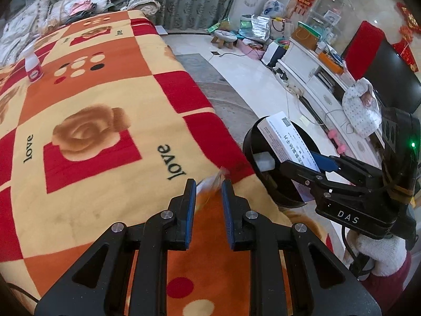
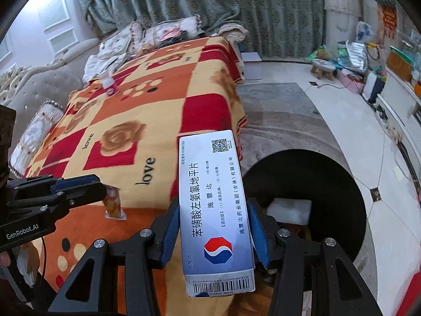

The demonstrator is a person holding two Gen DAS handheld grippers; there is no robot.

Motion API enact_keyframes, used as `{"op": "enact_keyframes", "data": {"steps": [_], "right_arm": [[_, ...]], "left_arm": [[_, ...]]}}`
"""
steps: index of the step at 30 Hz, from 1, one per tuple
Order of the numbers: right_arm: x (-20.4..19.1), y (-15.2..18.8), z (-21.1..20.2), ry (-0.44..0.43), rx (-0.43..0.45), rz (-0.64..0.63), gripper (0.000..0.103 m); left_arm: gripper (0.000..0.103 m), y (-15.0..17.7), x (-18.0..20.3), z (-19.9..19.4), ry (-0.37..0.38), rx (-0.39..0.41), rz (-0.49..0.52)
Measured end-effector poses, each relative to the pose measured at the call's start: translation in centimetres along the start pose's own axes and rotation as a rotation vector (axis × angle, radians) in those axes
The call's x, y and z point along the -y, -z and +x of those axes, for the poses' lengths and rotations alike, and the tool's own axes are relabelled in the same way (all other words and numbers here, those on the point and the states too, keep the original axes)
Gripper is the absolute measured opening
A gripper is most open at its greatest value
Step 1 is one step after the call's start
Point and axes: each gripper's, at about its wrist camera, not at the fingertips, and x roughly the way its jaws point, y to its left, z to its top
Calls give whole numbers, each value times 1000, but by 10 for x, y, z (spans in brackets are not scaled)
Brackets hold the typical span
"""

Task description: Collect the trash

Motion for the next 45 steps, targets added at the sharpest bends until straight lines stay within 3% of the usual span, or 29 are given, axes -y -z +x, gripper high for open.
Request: {"op": "enact_keyframes", "data": {"steps": [11, 13, 15, 16, 23, 25, 27, 29, 45], "right_arm": [[16, 5, 5, -10, -8, 39, 47], [16, 5, 8, -17, -9, 43, 47], [16, 6, 10, -24, -11, 47, 47], [16, 6, 11, -25, -13, 46, 47], [24, 9, 12, -22, -24, 52, 47], [26, 10, 11, -19, -23, 60, 47], [29, 10, 9, -16, -23, 63, 47], [31, 11, 8, -10, -23, 68, 47], [57, 8, -9, 22, 18, 117, 47]], "left_arm": [[19, -4, -29, 0, 7, -20, -49], [26, 0, -30, 6, 25, -41, -54], [44, 6, -24, 14, 46, -66, -35], [44, 10, -17, 20, 59, -83, -10], [44, 20, 6, 61, 1, -157, 73], [42, 21, 8, 64, -17, -134, 80], [25, 21, 9, 66, -13, -141, 79], [21, 21, 10, 65, -14, -138, 74], [18, -15, 45, 51, 66, -84, 70]]}}
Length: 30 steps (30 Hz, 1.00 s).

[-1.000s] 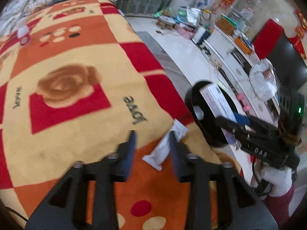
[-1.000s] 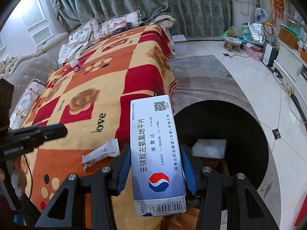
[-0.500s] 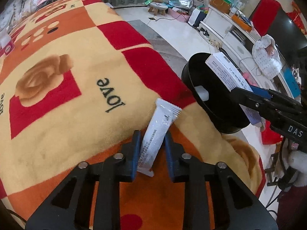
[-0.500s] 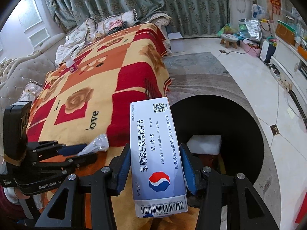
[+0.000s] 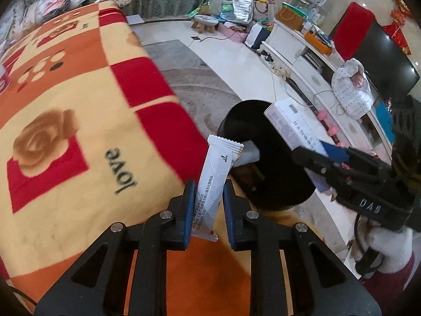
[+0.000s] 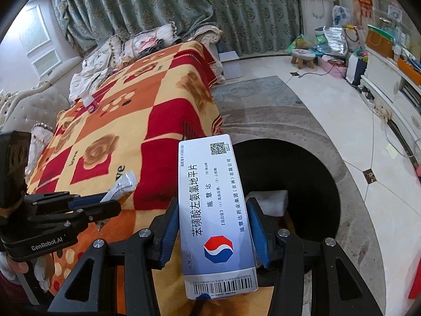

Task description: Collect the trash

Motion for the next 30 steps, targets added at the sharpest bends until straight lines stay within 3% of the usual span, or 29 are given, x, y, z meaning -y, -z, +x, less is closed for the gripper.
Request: {"op": "enact_keyframes", "data": {"steps": [8, 10, 11, 13, 15, 21, 30], "right_arm": [[32, -3, 5, 24, 7, 94, 49], [41, -5, 7, 50, 14, 125, 51], [45, -5, 8, 51, 16, 136, 52], [52, -5, 8, 51, 17, 166, 64], [57, -2, 5, 55, 21, 178, 68], [50, 9, -4, 56, 31, 157, 68], [16, 11, -41, 166, 166, 64, 68]], "left_arm": [[20, -27, 34, 25, 104, -4, -13], [27, -32, 36, 29, 129, -5, -27], [36, -33, 37, 31, 146, -2, -37], [45, -33, 37, 29, 158, 14, -49], [46, -34, 36, 27, 145, 21, -50], [46, -25, 32, 13, 38, 63, -30], [46, -7, 38, -26, -88, 179, 19]]}}
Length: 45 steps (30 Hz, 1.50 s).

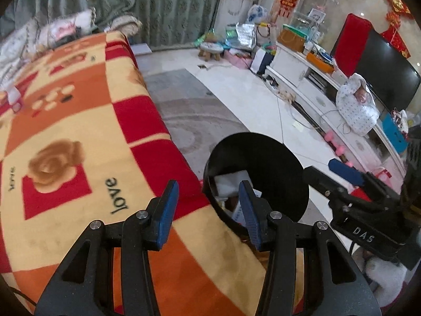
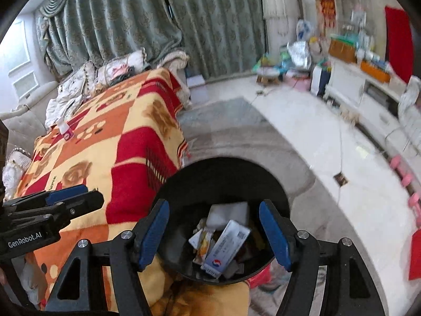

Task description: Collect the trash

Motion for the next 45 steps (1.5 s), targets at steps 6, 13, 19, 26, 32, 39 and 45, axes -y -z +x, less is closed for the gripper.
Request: {"op": "enact_keyframes", "data": {"steps": [6, 13, 19, 26, 32, 39, 45], "right_arm": [[-15, -4, -24, 29, 78, -20, 69], [-31, -5, -45, 51, 133, -28, 69], [-43, -7, -54, 53, 152, -47, 69], [-52, -7, -56, 56, 158, -67, 70], [-55, -7, -55, 64, 156, -81, 72], [-57, -7, -55, 62, 150, -83, 73], [-56, -7, -54, 63, 149, -80, 73]], "left_arm": [[46, 8, 0, -30, -30, 92, 30], [46, 9, -7, -52, -40, 150, 35], [46, 12, -7, -63, -44, 185, 40], [46, 12, -14, -67, -44, 203, 26], [46, 13, -16, -65, -44, 201, 22], [46, 13, -15, -65, -47, 202, 24], [46, 13, -14, -62, -44, 195, 28]]}}
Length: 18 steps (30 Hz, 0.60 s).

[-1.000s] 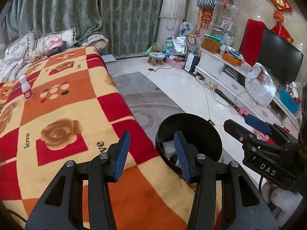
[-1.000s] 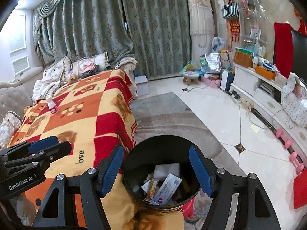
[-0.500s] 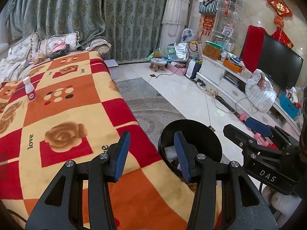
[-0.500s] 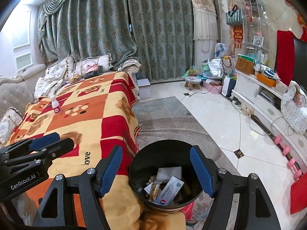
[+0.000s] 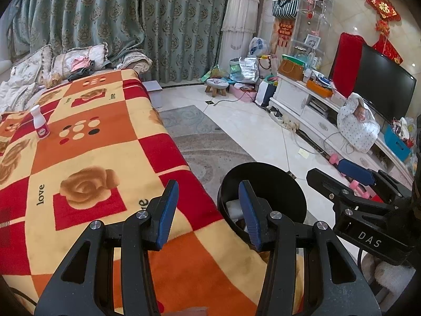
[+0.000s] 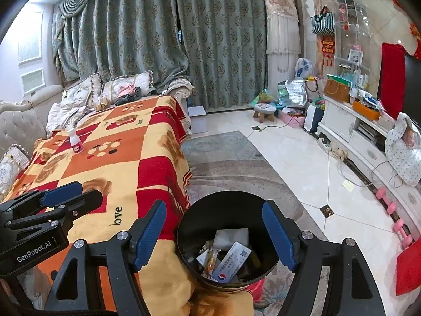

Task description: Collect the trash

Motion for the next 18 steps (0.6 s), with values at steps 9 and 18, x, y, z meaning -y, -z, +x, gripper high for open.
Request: {"op": "enact_keyframes", "data": {"steps": [9, 18], "right_arm": [[0, 0, 1, -1, -5, 5, 74], [3, 5, 4, -4, -17, 9, 74]], "left_arm": [[46, 1, 1, 2, 1, -6, -4], [46, 2, 0, 6, 3, -17, -5]]}}
